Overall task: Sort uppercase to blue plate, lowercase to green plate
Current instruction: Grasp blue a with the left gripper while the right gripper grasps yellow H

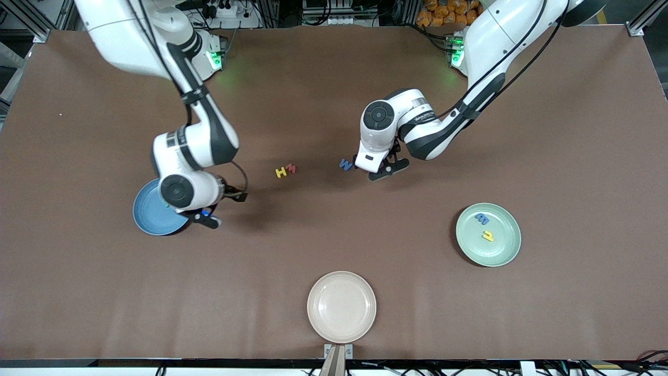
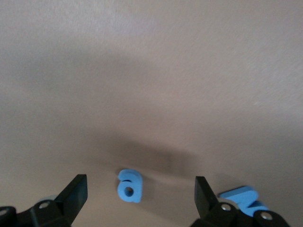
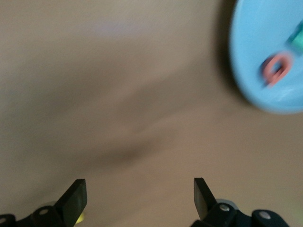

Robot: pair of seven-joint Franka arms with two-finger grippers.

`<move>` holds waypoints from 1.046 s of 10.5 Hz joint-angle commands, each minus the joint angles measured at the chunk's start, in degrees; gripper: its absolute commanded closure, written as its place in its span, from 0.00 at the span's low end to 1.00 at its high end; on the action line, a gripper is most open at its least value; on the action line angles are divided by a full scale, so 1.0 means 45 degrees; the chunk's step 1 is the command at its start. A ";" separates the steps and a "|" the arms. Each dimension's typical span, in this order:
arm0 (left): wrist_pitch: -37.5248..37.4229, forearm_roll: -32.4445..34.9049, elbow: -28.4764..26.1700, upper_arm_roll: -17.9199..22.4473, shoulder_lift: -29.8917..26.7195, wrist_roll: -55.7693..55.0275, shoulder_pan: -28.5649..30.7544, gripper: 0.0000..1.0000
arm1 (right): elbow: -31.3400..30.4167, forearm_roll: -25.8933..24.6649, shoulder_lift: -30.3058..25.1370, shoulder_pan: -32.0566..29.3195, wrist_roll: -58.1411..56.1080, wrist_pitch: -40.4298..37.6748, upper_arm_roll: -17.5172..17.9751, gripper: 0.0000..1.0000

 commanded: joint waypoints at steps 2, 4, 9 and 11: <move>0.1019 0.0362 -0.1545 -0.0233 -0.0971 -0.0457 0.0340 0.00 | -0.1916 0.0622 -0.0614 0.1652 0.3836 0.2517 -0.0036 0.00; 0.1547 0.1060 -0.2248 -0.0233 -0.1069 -0.0689 0.0456 0.01 | -0.2563 0.0622 -0.0594 0.1870 0.4100 0.3617 -0.0036 0.00; 0.2350 0.2237 -0.2527 -0.0233 -0.0972 -0.1062 0.0829 0.10 | -0.3034 0.1419 -0.0439 0.2358 0.4901 0.5023 0.0101 0.00; 0.2370 0.2257 -0.2351 -0.0233 -0.0855 -0.1062 0.0829 0.17 | -0.3483 0.1520 -0.0438 0.2535 0.4940 0.5573 0.0101 0.00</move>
